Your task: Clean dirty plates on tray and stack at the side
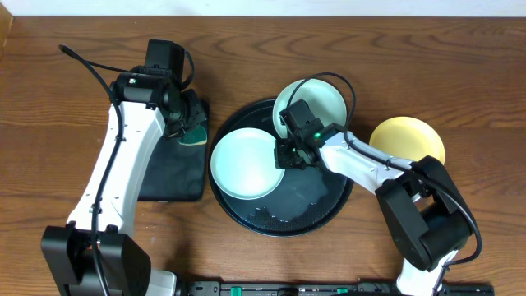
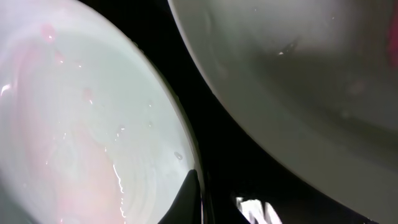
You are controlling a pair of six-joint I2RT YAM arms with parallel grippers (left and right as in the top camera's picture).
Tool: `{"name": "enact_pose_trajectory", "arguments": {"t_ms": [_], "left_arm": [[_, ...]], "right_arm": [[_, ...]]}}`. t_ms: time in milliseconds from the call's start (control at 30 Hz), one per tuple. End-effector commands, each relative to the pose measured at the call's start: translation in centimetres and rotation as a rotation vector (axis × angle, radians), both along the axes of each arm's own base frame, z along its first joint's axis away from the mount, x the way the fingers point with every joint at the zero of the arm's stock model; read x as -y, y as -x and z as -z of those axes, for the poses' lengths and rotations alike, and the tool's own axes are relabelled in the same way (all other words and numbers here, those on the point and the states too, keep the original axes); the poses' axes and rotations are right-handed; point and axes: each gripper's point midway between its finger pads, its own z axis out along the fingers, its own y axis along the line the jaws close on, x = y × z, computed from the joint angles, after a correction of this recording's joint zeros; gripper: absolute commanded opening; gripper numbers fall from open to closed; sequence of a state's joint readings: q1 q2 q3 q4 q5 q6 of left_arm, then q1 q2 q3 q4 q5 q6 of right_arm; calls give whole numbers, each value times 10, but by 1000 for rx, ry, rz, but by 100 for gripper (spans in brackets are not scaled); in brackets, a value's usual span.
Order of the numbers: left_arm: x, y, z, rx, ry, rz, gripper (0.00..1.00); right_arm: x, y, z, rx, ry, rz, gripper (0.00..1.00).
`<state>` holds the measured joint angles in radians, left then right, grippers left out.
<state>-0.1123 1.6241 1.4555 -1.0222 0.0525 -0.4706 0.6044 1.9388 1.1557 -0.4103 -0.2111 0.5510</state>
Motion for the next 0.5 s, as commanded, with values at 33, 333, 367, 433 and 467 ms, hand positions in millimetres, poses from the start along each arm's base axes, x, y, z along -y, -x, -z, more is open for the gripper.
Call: {"name": "enact_pose_trajectory", "arguments": {"t_ms": [33,333,367,433,467], "left_arm": [[-2,-3,-7,20,-10,9,7],[-1,-3,-7,20,-10,11,7],[-1,-3,-7,21,-10,11,7],[-1,-5,-7,27,-10,10,8],[-1,-6,-7,31,-9,10,8]], "right_arm": [[-8,0,-17,26,-28,-54,1],[34,-22,-106,346,139,-66,1],[40,-24,-115,380,165,-68,1],[55,-27,-134,452,233,-69,1],[61,-27,-141,480,266,-70,1]]}}
